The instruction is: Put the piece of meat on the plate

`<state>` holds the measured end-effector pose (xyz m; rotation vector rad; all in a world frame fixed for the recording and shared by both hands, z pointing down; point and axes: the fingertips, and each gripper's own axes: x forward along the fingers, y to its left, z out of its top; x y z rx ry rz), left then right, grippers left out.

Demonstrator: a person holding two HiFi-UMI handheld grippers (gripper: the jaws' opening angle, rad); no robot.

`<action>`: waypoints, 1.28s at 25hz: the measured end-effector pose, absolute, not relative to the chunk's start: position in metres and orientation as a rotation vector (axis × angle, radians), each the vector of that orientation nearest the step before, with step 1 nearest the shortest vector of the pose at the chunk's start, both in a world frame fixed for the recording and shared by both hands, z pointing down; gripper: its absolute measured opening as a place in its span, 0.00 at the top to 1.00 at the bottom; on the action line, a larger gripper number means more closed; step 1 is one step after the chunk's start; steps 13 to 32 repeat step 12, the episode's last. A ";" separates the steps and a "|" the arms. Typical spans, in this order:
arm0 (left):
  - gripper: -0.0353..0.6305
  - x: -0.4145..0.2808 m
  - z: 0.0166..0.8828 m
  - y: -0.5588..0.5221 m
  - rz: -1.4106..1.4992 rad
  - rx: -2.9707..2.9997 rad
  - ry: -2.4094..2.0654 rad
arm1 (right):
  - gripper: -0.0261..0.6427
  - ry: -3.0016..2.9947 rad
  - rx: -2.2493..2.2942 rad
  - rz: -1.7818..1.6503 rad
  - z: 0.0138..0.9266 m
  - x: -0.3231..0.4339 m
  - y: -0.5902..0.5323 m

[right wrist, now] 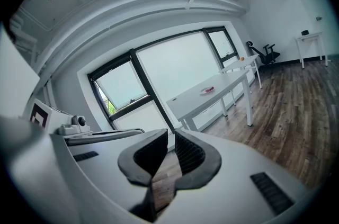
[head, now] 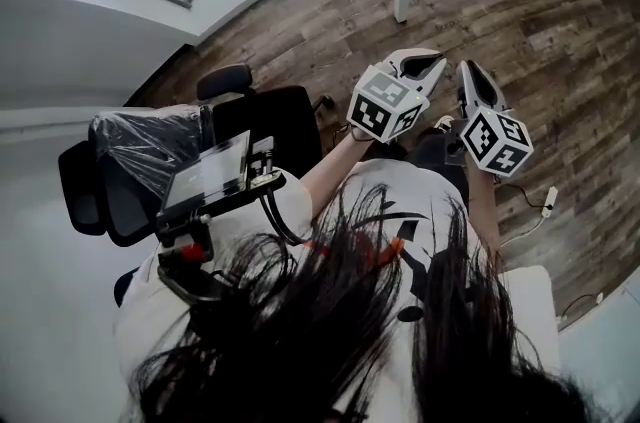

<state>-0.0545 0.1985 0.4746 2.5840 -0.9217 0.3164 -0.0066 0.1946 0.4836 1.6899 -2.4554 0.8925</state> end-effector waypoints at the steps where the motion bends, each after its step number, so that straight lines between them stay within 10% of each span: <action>1: 0.94 -0.055 0.475 0.199 0.316 2.583 -0.922 | 0.89 -2.453 1.691 0.895 0.484 -0.006 0.195; 32: 0.94 -0.058 0.477 0.197 0.322 2.576 -0.933 | 0.89 -2.449 1.687 0.900 0.486 -0.006 0.195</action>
